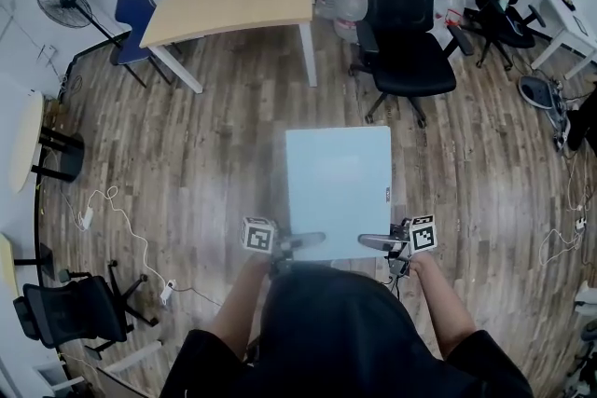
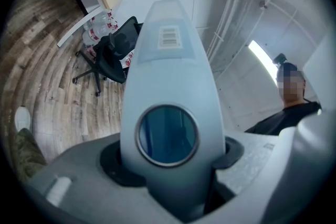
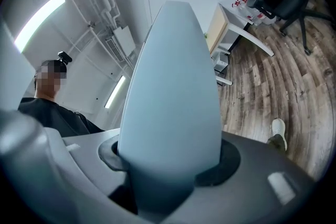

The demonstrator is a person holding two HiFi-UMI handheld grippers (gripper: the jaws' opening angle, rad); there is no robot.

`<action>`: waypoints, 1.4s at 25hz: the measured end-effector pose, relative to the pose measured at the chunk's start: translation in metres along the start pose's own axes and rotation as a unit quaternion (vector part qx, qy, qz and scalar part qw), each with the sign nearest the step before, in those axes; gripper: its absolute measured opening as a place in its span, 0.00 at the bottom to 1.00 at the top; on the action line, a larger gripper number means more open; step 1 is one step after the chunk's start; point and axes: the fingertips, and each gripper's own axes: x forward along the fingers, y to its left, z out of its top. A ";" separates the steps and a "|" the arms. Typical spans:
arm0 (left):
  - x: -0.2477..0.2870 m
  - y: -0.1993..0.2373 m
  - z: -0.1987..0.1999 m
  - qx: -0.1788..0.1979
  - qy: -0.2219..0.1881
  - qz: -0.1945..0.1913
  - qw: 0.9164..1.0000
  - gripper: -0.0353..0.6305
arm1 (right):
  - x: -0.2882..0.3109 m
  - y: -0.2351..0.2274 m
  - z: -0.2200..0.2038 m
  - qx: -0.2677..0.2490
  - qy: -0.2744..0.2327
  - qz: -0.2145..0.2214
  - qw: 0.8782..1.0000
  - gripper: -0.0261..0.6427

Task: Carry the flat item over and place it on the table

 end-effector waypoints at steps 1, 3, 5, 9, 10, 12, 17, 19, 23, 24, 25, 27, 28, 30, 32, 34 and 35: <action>-0.001 0.006 0.012 -0.004 -0.001 -0.001 1.000 0.52 | 0.005 -0.006 0.011 0.005 -0.001 -0.002 1.000 0.46; -0.007 0.018 0.037 -0.010 -0.005 -0.004 1.000 0.52 | 0.017 -0.019 0.034 0.009 0.002 -0.006 1.000 0.46; -0.013 0.030 0.065 -0.012 -0.009 -0.008 1.000 0.52 | 0.030 -0.031 0.061 0.008 0.006 -0.011 1.000 0.47; -0.027 0.055 0.133 -0.012 -0.001 -0.011 1.000 0.52 | 0.060 -0.048 0.123 0.009 0.001 -0.020 1.000 0.47; -0.030 0.056 0.152 -0.012 0.002 -0.015 1.000 0.52 | 0.069 -0.051 0.139 0.007 -0.001 -0.019 1.000 0.47; -0.040 0.058 0.190 -0.011 0.003 -0.021 1.000 0.52 | 0.088 -0.056 0.173 0.001 -0.001 -0.019 1.000 0.47; -0.072 0.082 0.278 -0.005 0.009 -0.017 1.000 0.52 | 0.141 -0.071 0.250 -0.003 -0.005 -0.025 1.000 0.47; -0.083 0.091 0.307 -0.009 0.013 -0.018 1.000 0.52 | 0.160 -0.079 0.275 0.002 -0.009 -0.028 1.000 0.47; -0.108 0.107 0.358 -0.015 0.016 -0.020 1.000 0.53 | 0.200 -0.095 0.316 0.009 -0.013 -0.031 0.999 0.47; -0.115 0.111 0.367 -0.016 0.016 -0.019 1.000 0.53 | 0.208 -0.098 0.323 0.010 -0.014 -0.031 0.999 0.47; -0.120 0.114 0.376 -0.018 0.017 -0.018 1.000 0.53 | 0.216 -0.101 0.330 0.012 -0.015 -0.031 0.999 0.46; -0.128 0.121 0.395 -0.019 0.020 -0.018 0.999 0.53 | 0.229 -0.108 0.346 0.014 -0.018 -0.033 0.999 0.46; -0.131 0.124 0.406 -0.018 0.021 -0.021 0.999 0.53 | 0.234 -0.112 0.355 0.013 -0.019 -0.034 0.999 0.46; -0.136 0.129 0.424 -0.016 0.020 -0.026 0.999 0.53 | 0.245 -0.119 0.371 0.010 -0.019 -0.037 0.999 0.47; -0.143 0.137 0.436 -0.011 0.014 -0.020 1.000 0.53 | 0.254 -0.122 0.382 0.005 -0.018 -0.039 0.999 0.46; -0.147 0.142 0.448 -0.002 0.005 -0.020 1.000 0.53 | 0.262 -0.124 0.394 -0.003 -0.013 -0.040 0.999 0.46; -0.147 0.144 0.454 0.001 0.001 -0.020 1.000 0.53 | 0.263 -0.127 0.400 -0.006 -0.011 -0.040 0.999 0.46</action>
